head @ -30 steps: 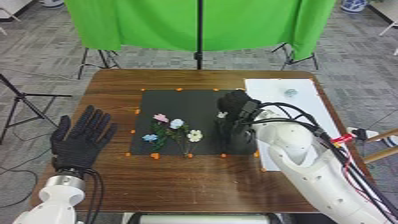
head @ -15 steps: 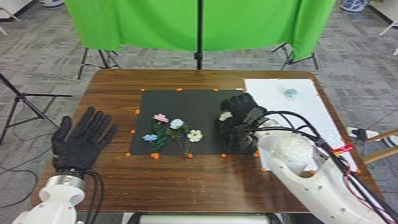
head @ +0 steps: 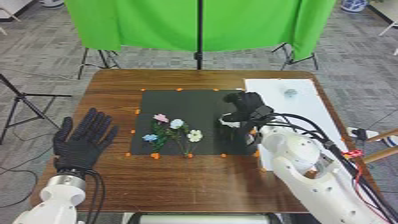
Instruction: Arrange flowers
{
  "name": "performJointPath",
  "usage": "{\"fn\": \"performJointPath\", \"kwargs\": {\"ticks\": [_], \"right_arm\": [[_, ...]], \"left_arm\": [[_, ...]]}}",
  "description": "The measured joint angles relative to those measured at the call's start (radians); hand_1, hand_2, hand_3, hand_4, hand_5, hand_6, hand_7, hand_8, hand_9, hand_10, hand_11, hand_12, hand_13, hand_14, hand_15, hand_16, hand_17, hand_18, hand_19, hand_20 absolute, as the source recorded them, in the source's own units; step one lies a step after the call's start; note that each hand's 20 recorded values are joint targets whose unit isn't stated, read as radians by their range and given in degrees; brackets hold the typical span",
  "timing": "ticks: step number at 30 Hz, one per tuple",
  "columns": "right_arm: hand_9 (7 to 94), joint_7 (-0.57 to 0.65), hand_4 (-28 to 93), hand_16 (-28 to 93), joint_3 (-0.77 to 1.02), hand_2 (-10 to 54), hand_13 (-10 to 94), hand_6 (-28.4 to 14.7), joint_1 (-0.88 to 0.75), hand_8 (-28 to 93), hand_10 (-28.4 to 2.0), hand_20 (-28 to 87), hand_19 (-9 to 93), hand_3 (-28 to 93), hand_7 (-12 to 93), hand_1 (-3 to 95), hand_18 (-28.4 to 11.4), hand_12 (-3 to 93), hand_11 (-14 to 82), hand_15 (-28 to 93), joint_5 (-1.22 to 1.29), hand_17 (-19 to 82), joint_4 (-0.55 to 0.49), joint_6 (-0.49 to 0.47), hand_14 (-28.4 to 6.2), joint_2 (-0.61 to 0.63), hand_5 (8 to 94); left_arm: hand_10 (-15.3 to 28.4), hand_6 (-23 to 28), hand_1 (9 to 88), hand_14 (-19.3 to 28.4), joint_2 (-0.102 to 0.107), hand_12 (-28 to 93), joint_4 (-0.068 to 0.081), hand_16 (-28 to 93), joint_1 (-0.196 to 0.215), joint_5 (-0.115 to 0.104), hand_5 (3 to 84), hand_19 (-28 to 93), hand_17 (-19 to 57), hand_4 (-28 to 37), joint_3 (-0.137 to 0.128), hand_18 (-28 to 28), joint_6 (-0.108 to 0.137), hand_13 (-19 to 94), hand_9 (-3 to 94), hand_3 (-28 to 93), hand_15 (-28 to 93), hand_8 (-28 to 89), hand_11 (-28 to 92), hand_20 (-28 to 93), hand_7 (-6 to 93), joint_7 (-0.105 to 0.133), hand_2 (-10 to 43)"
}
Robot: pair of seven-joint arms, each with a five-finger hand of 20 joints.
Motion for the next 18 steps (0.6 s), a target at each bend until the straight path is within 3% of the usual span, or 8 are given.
{"fn": "performJointPath", "kwargs": {"ticks": [3, 5, 8, 12, 18], "right_arm": [[51.4, 0.144, -25, 17, -0.025, -9.5, 48, -6.3, 0.047, -12, -19.4, 28, 67, 81, 18, 30.4, -23.0, 16.4, 18.6, 47, 0.063, 29, 0.091, 0.222, -16.5, -0.016, 49.3], [50.3, 0.193, -26, 15, -0.016, -9.5, 47, -5.7, 0.091, -13, -19.2, 20, 58, 81, 19, 35.2, -23.3, 15.9, 18.6, 43, 0.049, 32, 0.191, 0.33, -16.3, -0.038, 49.3], [46.8, 0.189, -28, 14, 0.084, -9.5, 42, -4.6, 0.136, -14, -18.0, 17, 49, 82, 22, 37.9, -23.9, 15.1, 16.9, 36, 0.031, 31, 0.319, 0.352, -16.6, -0.081, 47.6], [39.4, 0.184, -28, 14, 0.224, -9.5, 35, -2.7, 0.181, -15, -16.2, 17, 42, 82, 21, 38.3, -24.0, 13.5, 13.1, 28, 0.063, 29, 0.395, 0.238, -16.7, -0.114, 42.3], [38.2, 0.084, -28, 16, 0.317, -9.5, 33, -1.4, 0.229, -15, -15.6, 20, 39, 85, 23, 47.7, -23.0, 12.9, 11.5, 23, -0.009, 27, 0.411, -0.118, -16.4, -0.123, 43.8]], "left_arm": [[15.4, 9.0, 24.8, 15.4, 0.0, 14, 0.002, -3, -0.003, -0.001, 45.1, 31, -4.4, -28.3, 0.005, 15.0, -0.001, 30, 39.8, 72, 38, -8, 19, 17, 14.0, -0.004, 13.4], [15.4, 9.0, 24.7, 15.4, 0.0, 14, 0.002, -3, -0.006, -0.001, 45.0, 31, -4.4, -28.3, 0.008, 15.0, -0.002, 30, 39.6, 72, 38, -8, 19, 17, 13.9, -0.005, 13.3], [15.3, 8.9, 24.7, 15.4, 0.001, 14, 0.002, -3, -0.006, -0.001, 44.9, 31, -4.4, -28.3, 0.009, 15.0, -0.005, 30, 39.6, 72, 38, -8, 19, 17, 14.0, -0.004, 13.3], [15.2, 8.8, 24.7, 15.4, 0.005, 14, 0.002, -3, -0.006, -0.006, 44.8, 31, -4.4, -28.3, 0.009, 15.0, -0.005, 30, 39.4, 72, 38, -8, 19, 17, 13.9, 0.005, 13.2], [15.7, 8.8, 24.0, 15.7, 0.008, 14, 0.003, -3, -0.006, -0.013, 44.8, 31, -4.3, -28.3, 0.012, 15.0, -0.012, 31, 41.9, 72, 38, -8, 21, 17, 13.8, 0.02, 13.3]]}}
